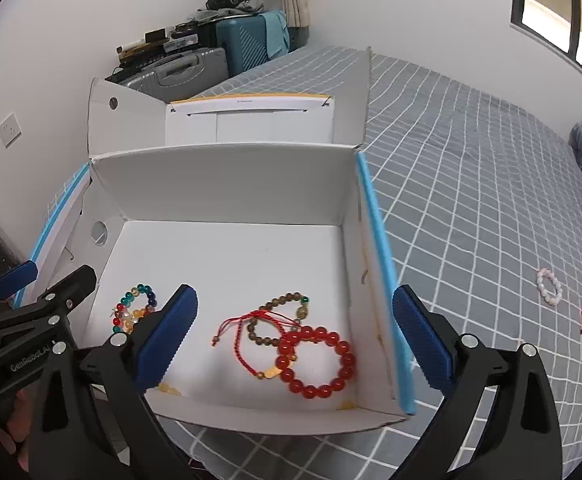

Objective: Organize jewelry
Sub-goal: 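Move both tools back over the bed toward the pink bead and red string bracelets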

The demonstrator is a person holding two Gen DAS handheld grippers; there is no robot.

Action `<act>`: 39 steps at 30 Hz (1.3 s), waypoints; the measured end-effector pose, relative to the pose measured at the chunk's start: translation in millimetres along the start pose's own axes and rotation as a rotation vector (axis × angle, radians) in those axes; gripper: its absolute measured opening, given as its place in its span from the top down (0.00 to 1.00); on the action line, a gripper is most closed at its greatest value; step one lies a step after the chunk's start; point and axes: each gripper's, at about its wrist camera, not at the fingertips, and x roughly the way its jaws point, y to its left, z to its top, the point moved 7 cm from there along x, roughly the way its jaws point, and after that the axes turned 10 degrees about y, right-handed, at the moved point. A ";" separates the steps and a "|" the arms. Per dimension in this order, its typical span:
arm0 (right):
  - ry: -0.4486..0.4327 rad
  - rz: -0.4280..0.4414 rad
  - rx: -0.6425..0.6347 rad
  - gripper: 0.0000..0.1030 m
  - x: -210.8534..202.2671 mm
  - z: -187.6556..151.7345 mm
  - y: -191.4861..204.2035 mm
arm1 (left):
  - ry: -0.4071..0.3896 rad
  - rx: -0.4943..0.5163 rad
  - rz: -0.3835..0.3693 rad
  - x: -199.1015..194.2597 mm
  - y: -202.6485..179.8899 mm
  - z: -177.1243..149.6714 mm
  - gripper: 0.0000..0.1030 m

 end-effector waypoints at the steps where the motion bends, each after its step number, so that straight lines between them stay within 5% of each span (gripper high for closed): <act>1: -0.005 0.000 0.005 0.07 -2.4 -0.6 -3.7 | -0.002 0.002 -0.004 -0.4 -1.8 0.0 0.07; 17: -0.077 -0.084 0.132 0.07 -51.0 -21.3 -128.6 | -0.055 0.164 -0.074 -27.0 -113.9 1.6 0.06; 39: -0.011 -0.281 0.423 0.07 -41.4 -84.5 -409.9 | -0.031 0.486 -0.257 9.9 -408.5 -15.0 0.06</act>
